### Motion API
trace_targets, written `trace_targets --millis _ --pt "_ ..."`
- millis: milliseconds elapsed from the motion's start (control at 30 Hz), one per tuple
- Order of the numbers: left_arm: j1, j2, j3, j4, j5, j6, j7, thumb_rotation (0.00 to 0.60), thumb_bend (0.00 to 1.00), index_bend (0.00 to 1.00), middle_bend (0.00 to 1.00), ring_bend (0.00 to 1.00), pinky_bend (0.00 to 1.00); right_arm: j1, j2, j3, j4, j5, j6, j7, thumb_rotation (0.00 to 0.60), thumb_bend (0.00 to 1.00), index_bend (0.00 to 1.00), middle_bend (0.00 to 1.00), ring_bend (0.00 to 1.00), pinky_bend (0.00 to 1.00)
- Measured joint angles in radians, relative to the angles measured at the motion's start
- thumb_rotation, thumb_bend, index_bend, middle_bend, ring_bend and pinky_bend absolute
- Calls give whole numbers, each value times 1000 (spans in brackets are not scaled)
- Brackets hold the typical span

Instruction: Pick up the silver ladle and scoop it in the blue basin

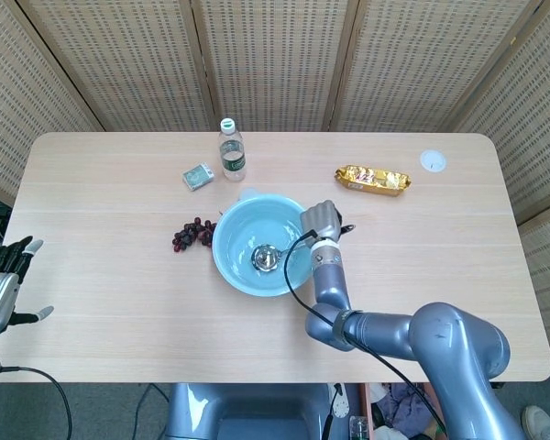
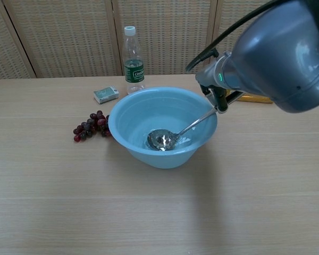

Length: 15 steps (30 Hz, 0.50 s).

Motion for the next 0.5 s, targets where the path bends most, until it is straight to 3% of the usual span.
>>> trace_targets --millis 333,500 --pt "-1 -2 2 -2 0 -1 7 600 0 0 0 0 0 -20 130 149 -105 219 -54 -32 600 964 864 1000 1000 1000" --pt "-1 -3 3 -5 4 3 10 600 0 0 0 0 0 -34 207 199 -149 317 -97 -47 600 964 864 1000 1000 1000"
